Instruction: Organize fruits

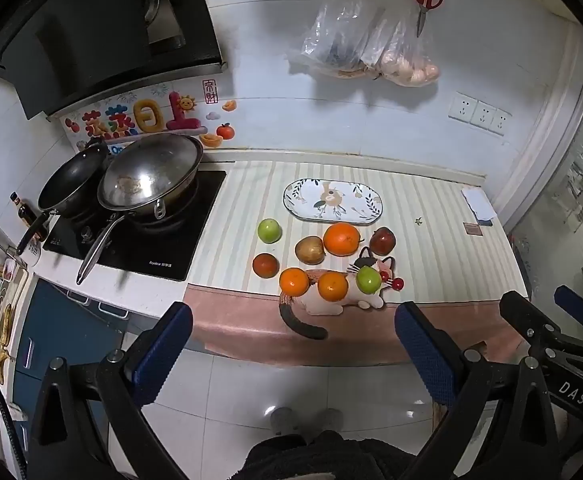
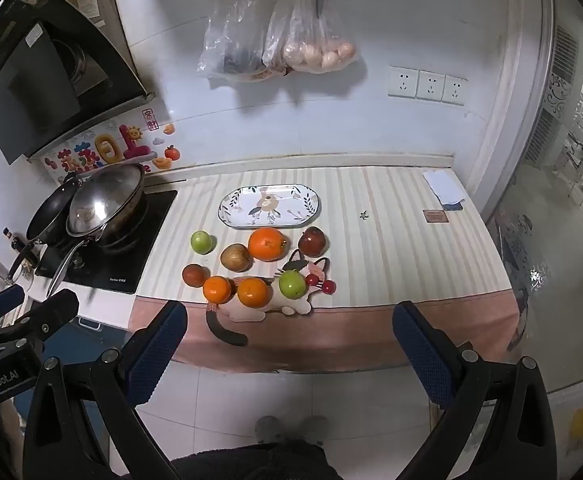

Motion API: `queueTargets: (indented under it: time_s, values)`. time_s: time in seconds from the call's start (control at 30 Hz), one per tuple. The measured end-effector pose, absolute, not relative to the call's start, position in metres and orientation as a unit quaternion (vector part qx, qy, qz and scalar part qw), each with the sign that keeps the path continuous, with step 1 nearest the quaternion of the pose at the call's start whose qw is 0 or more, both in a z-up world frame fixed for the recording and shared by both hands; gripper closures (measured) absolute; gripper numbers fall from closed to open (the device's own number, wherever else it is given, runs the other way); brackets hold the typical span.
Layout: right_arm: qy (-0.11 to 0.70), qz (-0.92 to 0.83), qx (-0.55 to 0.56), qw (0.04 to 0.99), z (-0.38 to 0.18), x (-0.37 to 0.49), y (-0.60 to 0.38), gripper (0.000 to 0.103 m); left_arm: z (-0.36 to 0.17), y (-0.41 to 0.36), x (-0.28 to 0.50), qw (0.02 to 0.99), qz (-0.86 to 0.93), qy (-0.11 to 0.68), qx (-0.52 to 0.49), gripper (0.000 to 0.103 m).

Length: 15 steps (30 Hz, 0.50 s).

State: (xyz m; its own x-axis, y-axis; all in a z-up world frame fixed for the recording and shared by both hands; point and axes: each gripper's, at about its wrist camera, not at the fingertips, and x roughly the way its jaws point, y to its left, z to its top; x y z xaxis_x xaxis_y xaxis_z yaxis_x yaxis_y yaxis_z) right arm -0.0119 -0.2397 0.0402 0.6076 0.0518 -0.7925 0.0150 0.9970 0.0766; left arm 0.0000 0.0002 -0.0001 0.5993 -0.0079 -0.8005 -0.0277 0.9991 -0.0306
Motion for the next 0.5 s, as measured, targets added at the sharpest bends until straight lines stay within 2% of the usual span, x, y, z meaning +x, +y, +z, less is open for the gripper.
queueTargets:
  time_s: [0.5]
  values:
    - [0.437,0.010,0.038,0.898,0.0434,-0.0162,-0.2448,0.000,0.0010,0.0006,0.0006,0.894,-0.001,0.447,-0.015,0.000]
